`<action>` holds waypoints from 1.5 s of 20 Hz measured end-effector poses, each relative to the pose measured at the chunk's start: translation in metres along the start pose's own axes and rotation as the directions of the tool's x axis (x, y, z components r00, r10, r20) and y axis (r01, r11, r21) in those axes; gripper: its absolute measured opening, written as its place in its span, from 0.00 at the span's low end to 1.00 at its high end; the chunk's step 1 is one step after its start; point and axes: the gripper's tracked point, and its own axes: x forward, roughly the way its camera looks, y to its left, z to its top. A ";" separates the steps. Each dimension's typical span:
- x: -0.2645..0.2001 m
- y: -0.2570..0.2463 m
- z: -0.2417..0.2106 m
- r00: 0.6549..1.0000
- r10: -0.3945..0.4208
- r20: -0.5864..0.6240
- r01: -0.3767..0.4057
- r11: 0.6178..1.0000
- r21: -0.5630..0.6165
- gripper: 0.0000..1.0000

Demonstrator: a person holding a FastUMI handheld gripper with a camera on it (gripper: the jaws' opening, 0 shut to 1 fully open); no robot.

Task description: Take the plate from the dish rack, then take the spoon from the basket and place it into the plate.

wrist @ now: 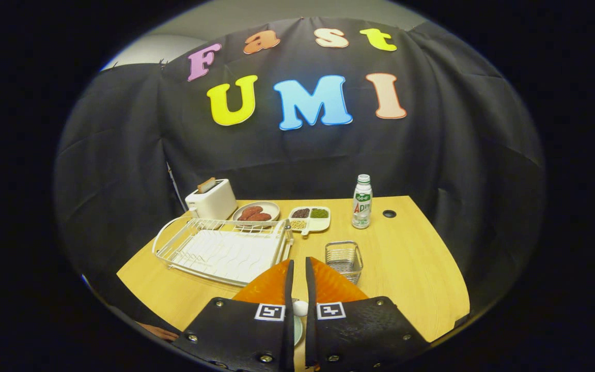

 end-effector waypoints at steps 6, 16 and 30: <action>0.018 0.022 -0.013 0.997 0.053 -0.054 -0.055 0.998 -0.037 0.08; 0.045 0.071 -0.047 0.976 0.149 -0.161 -0.171 0.976 -0.133 0.08; 0.075 0.120 -0.067 0.943 0.234 -0.236 -0.274 0.949 -0.155 0.08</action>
